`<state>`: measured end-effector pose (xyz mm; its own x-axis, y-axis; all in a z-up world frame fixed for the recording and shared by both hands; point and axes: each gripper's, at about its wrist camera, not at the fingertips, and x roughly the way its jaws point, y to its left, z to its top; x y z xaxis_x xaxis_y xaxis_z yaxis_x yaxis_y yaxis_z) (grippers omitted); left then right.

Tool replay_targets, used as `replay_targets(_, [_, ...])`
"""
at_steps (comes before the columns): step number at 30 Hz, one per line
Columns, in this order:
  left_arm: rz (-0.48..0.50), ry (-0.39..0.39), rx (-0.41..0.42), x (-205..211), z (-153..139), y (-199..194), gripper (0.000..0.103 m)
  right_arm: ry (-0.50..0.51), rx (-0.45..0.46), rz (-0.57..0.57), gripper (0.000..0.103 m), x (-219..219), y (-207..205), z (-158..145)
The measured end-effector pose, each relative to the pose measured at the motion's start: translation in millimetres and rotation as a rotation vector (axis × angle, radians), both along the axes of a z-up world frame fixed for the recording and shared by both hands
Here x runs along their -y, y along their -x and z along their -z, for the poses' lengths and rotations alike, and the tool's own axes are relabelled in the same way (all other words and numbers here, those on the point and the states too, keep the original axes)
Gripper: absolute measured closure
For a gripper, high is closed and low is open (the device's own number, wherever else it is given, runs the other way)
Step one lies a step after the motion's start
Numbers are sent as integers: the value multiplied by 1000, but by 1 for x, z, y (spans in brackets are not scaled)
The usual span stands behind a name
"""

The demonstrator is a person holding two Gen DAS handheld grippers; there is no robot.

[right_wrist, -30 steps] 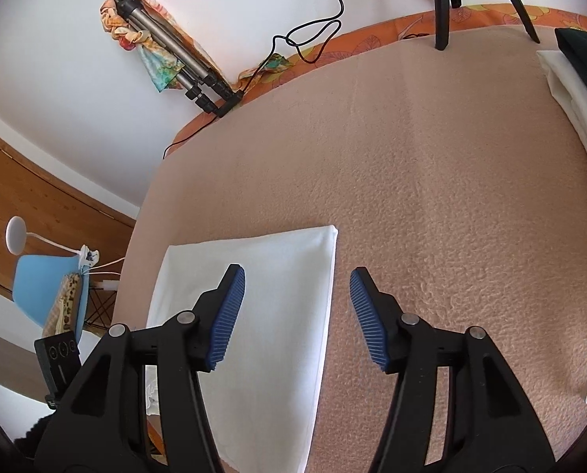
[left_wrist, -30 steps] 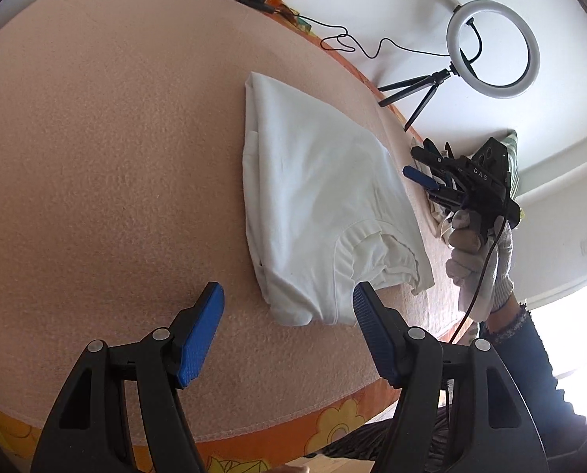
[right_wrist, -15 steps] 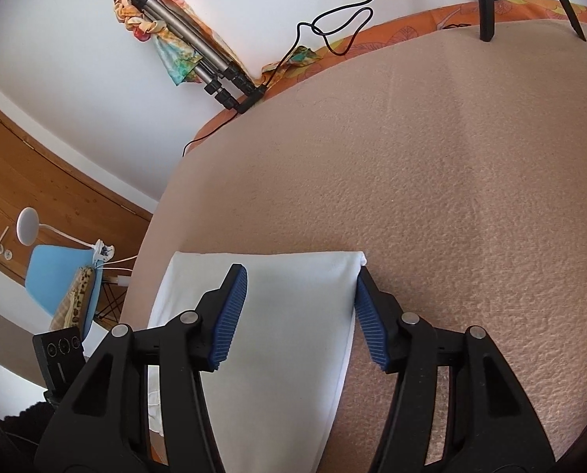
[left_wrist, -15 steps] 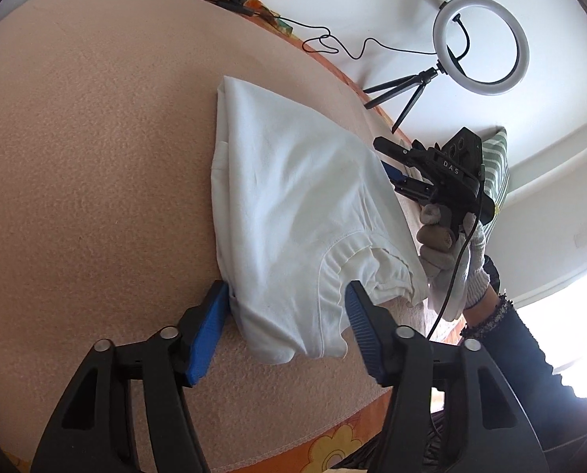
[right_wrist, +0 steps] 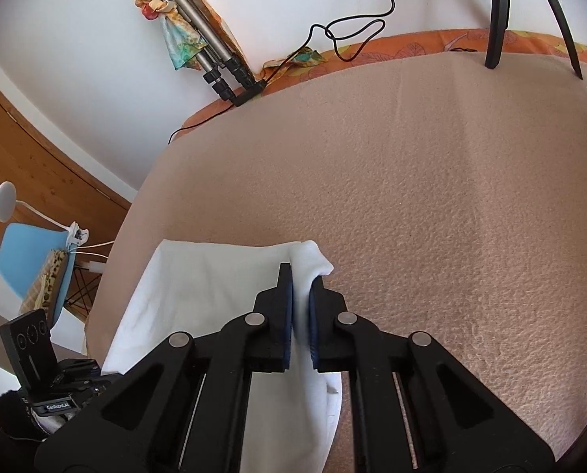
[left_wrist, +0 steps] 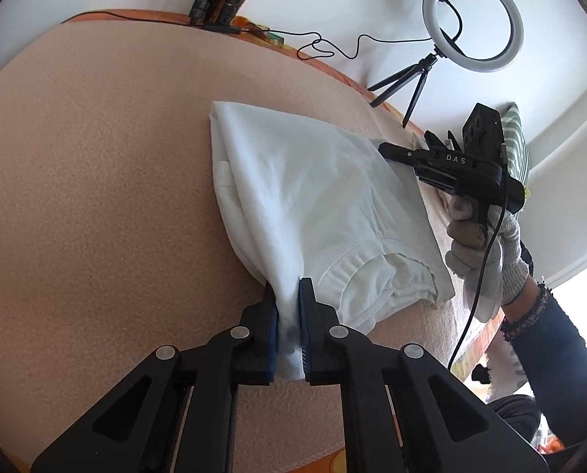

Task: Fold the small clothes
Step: 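Lift the folded T-shirt with both grippers and carry it toward the clothes stack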

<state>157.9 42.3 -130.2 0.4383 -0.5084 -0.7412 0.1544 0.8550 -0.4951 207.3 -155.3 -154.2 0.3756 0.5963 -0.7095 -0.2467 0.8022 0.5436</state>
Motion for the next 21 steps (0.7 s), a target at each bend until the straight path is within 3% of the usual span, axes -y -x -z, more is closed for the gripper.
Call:
replay_targets(13, [44,-44,103,11,-24,8,96,30,72,16,96,-1,14,-45])
replay_targets(21, [103,-14,153,30,-43,1,96,26,121,73,96,18,23,-67])
